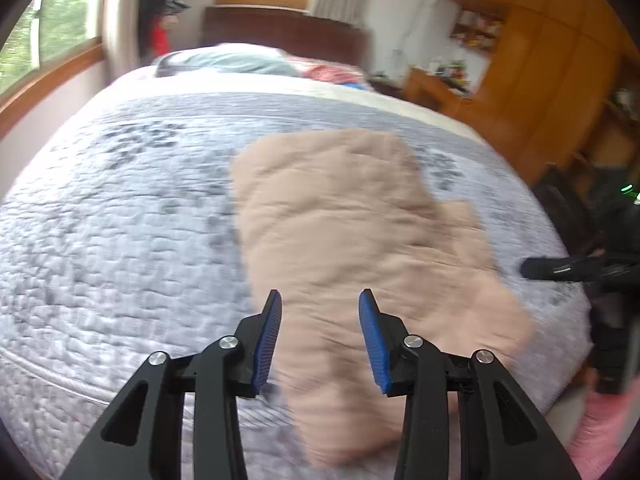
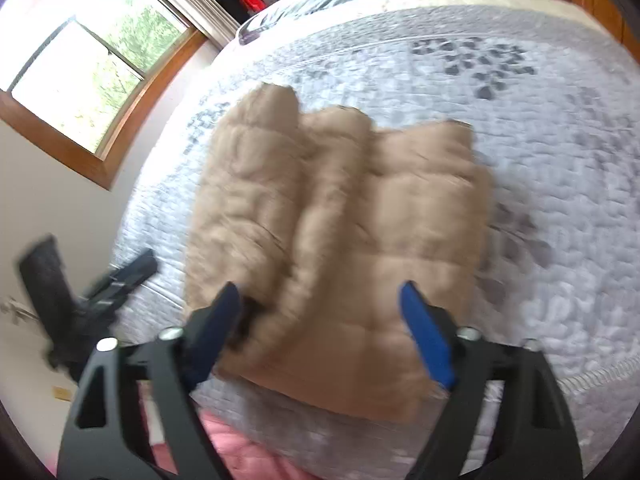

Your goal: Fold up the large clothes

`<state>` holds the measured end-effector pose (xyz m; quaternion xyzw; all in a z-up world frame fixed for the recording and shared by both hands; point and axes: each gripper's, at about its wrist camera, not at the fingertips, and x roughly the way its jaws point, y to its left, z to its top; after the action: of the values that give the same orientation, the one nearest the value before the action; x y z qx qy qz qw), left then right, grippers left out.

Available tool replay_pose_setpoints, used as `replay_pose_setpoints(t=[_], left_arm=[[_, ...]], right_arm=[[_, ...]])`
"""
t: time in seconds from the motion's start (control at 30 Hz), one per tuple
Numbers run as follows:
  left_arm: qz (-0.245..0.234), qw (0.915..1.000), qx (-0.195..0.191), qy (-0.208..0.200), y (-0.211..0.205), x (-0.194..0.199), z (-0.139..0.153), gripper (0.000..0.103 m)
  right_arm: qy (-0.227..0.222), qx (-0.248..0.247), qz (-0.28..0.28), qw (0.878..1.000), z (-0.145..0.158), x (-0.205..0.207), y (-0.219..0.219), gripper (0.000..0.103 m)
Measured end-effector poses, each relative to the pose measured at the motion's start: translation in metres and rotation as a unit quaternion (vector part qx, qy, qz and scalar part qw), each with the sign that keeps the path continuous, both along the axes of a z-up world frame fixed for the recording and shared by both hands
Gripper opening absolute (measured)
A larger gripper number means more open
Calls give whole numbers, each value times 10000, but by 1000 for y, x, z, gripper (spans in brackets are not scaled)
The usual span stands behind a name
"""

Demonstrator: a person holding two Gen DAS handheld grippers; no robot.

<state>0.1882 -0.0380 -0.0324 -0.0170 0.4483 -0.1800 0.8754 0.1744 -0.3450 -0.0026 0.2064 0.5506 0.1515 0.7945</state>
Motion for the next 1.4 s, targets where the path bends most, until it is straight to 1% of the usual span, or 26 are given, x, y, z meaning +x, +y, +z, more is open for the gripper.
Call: replay_pose_setpoints(t=[0.03,0.13,0.17,0.23,0.3,0.37,0.4,0.43,0.47,0.5,0.57,0.67,0.73,0.83,0.93,0.97,1.07,1.2,1.3,1.4], left_arm=[[62,10000,20,73,3,5,-4,40],[208,9994,107,242,10,16,-16,40],[251,9992,147,282,11,19,-20,40],[315,9987,179,366,18,23,-26,40],[371,9983,213,408,20,26,-30,40],[370,9980,263,451,17,29,-35,40],[369,9978,281,467,18,29,-35,40],[374,9977,302,476,18,29,-36,40],[372,9977,302,473,17,30,-36,40],[368,9978,295,465,17,30,-35,40],[384,9978,288,454,18,30,-34,40],[395,9979,233,453,20,29,-31,40],[399,9982,196,411,20,26,-27,40],[397,9986,143,325,20,23,-20,40],[312,9992,78,237,15,18,-12,40],[279,9994,60,214,13,16,-10,41],[128,9998,41,137,2,11,-5,41],[-141,9998,93,83,-21,5,-4,41],[-269,9994,182,73,-37,2,-8,41],[-377,9989,241,132,-49,1,-13,41]], right_arm=[[86,21,42,10000,-2,6,5,90],[657,-38,93,9978,-17,32,21,90],[771,-35,149,9969,-22,34,26,90],[868,-81,261,9958,-28,39,37,90],[849,-239,385,9954,-30,43,49,88],[880,-367,485,9943,-35,42,58,74],[930,-464,568,9930,-38,44,65,70],[931,-544,599,9924,-39,44,70,63],[884,-654,641,9919,-39,45,74,54],[823,-720,699,9915,-38,43,78,49],[635,-850,790,9912,-33,39,85,35],[348,-910,882,9913,-24,33,87,25],[93,-873,975,9914,-12,24,86,23],[-172,-916,998,9906,6,16,80,22],[-456,-906,903,9907,26,0,67,22],[-559,-894,853,9908,33,-5,54,22],[-730,-855,626,9917,43,-23,34,22],[-774,-785,368,9932,40,-39,11,22],[-662,-655,232,9954,28,-46,-6,22],[-507,-457,124,9976,8,-49,-19,22]])
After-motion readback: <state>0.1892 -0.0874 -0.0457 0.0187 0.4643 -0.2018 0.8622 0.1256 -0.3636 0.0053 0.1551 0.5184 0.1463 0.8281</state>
